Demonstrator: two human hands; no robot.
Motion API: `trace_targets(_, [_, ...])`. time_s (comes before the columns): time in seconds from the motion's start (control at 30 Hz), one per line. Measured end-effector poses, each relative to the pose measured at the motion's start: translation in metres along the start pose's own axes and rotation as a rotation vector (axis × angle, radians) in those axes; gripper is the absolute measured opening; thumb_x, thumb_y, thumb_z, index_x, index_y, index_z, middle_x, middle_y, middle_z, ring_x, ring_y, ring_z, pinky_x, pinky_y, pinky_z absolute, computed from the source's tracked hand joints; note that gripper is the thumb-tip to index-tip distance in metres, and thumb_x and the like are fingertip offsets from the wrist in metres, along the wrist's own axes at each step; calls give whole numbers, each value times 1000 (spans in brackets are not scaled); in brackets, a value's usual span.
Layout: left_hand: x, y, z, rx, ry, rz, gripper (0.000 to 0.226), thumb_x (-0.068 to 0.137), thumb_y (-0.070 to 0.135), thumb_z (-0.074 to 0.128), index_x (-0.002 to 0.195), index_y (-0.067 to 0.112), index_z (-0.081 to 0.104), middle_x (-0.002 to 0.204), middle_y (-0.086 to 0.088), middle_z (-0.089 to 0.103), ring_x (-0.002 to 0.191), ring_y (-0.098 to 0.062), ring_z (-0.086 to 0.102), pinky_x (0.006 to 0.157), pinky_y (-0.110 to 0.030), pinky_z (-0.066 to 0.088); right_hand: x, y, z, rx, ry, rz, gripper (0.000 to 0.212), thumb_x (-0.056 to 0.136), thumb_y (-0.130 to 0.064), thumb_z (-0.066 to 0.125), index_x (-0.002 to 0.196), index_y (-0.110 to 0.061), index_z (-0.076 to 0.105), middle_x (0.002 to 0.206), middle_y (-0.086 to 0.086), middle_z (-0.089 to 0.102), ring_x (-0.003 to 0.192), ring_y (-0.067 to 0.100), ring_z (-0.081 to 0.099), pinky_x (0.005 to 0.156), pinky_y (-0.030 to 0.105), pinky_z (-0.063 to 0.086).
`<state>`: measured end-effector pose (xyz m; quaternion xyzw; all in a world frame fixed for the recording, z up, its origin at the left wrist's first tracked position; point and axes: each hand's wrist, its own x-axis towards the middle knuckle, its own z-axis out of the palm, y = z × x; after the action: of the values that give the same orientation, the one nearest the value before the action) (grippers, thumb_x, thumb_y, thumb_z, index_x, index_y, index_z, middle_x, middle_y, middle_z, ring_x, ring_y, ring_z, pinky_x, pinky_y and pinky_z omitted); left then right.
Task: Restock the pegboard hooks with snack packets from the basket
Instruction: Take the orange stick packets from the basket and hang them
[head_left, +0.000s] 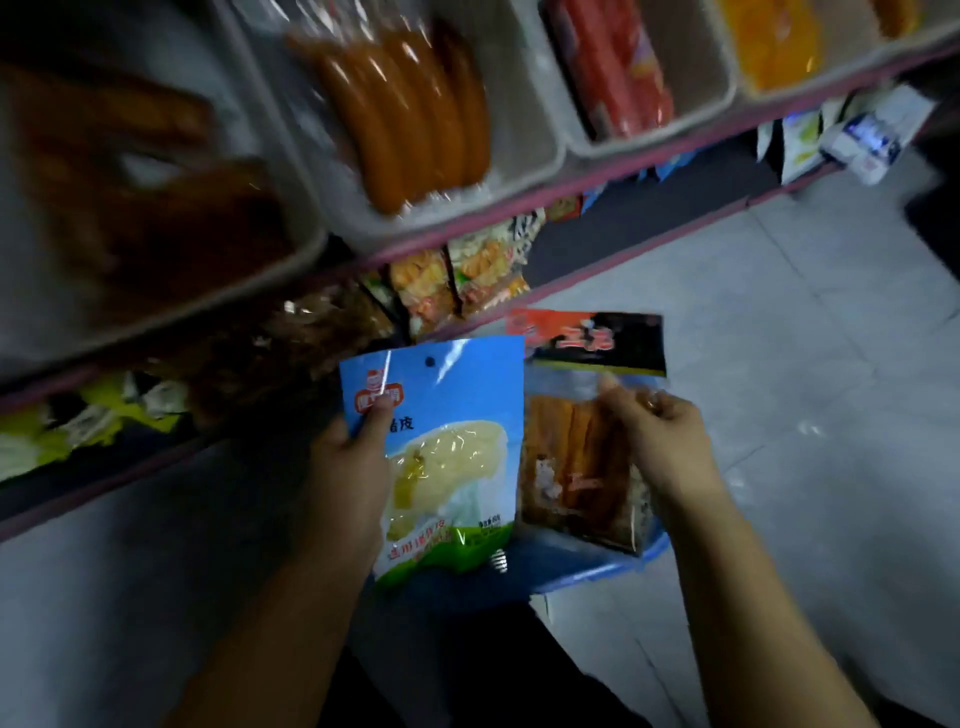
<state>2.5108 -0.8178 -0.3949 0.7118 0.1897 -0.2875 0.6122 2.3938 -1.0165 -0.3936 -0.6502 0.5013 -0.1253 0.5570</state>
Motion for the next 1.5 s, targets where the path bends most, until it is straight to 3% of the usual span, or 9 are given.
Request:
trace_targets(0.1, [-64,83,-41,-51,24,71,11,83,44,66,78,35,71,76,1,75,69,-21,72,61,-37,57,-65,-100,-15,3,-24,-154,31,90,-18,63,63,-2,62,53,-8,58,51,2,49,50,16,39])
trace_targets(0.2, [-131,173,-94,-112,132,226,9,85,29,67,77,29,70,73,11,73,73,-10,69,64,-22,54,-133,-202,-32,31,-71,-228,20,89,-13,63,73,-5,70,63,-4,68,53,-5,54,54,9,44])
trace_targets(0.3, [-194,260,-153,-185,228,366,19,87,20,64,76,35,65,69,25,68,76,5,62,64,-8,48,-189,-292,-45,85,-150,-248,36,89,-26,64,74,6,67,85,28,70,65,10,61,61,23,44])
trace_targets(0.4, [-250,323,-214,-200,314,512,8,89,26,62,93,32,66,78,23,67,74,11,60,59,-4,45,-241,-373,-36,32,-278,-331,49,86,-42,61,79,6,69,84,26,69,78,27,69,61,32,45])
trace_targets(0.5, [-289,361,-274,-229,422,648,22,88,31,63,106,18,64,89,9,67,78,4,64,60,-11,47,-293,-437,-14,18,-411,-546,27,79,-38,63,66,-17,74,58,-6,70,54,-5,58,54,11,43])
trace_targets(0.9, [-369,489,-450,-436,210,957,14,86,26,64,79,32,76,93,-3,76,92,-24,71,83,-44,54,-454,-572,115,267,-557,-915,17,61,-46,68,68,-34,77,49,-11,64,42,-2,53,43,12,40])
trace_targets(1.03, [-381,525,-470,-461,19,1020,15,74,31,64,82,29,77,94,-4,76,87,-22,72,65,-30,58,-473,-614,140,313,-540,-1035,11,64,-42,69,68,-36,77,47,-15,58,41,-4,48,42,9,36])
trace_targets(1.23, [-384,580,-478,-337,-38,1096,24,66,37,66,86,30,76,94,-2,76,90,-18,72,86,-41,50,-476,-682,165,292,-643,-1124,13,64,-42,67,73,-39,76,45,-13,59,40,-4,51,40,10,36])
trace_targets(1.5, [-411,663,-494,-245,181,1408,17,58,36,74,74,32,73,73,2,75,67,-13,72,56,-21,54,-479,-753,174,358,-563,-1292,41,68,-52,67,76,-12,67,45,-9,41,44,7,37,50,29,31])
